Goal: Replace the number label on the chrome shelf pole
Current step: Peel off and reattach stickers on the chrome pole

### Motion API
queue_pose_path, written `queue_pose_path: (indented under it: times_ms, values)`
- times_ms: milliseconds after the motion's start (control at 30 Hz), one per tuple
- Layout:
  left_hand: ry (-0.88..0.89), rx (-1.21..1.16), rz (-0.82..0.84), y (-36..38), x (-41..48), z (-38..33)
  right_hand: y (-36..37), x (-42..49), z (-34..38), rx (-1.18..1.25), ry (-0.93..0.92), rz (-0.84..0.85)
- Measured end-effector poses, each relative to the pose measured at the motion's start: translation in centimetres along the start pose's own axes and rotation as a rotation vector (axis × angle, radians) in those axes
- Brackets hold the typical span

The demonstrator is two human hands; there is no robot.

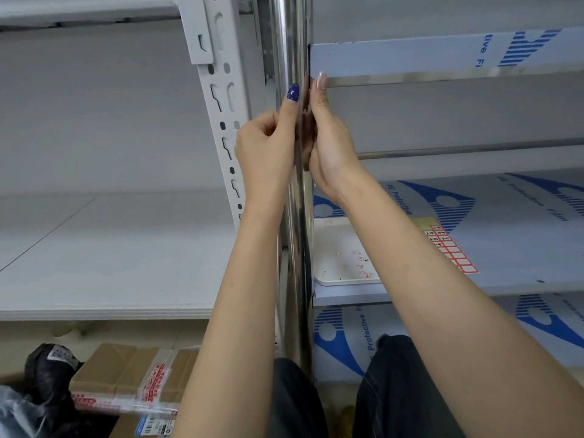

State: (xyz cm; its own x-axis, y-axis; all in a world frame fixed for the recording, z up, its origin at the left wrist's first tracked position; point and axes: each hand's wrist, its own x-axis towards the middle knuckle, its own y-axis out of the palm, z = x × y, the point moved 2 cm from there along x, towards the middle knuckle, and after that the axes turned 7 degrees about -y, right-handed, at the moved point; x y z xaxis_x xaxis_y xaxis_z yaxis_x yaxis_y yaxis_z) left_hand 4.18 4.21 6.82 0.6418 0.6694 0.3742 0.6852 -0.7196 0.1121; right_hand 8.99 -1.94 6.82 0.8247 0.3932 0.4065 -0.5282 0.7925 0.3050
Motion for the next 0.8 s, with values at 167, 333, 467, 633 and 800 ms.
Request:
queue_pose_path:
  times_ms: [167,333,467,633,800]
  values:
    - [-0.031,0.028,0.047,-0.4,0.1,-0.2,0.1,-0.3,0.3,0.006,-0.002,0.010]
    - [-0.079,0.090,0.048,-0.4,0.0,-0.6,0.1,-0.2,0.2,-0.030,-0.003,0.014]
    - [-0.112,0.098,-0.001,0.0,-0.2,-0.8,0.1,-0.1,0.0,-0.019,0.004,0.003]
    - [-0.145,0.017,-0.065,0.6,-0.5,-1.0,0.3,-0.2,0.3,-0.025,0.016,-0.007]
    - [-0.133,-0.023,-0.085,0.7,-0.7,-0.7,0.3,-0.3,0.4,-0.008,0.015,-0.005]
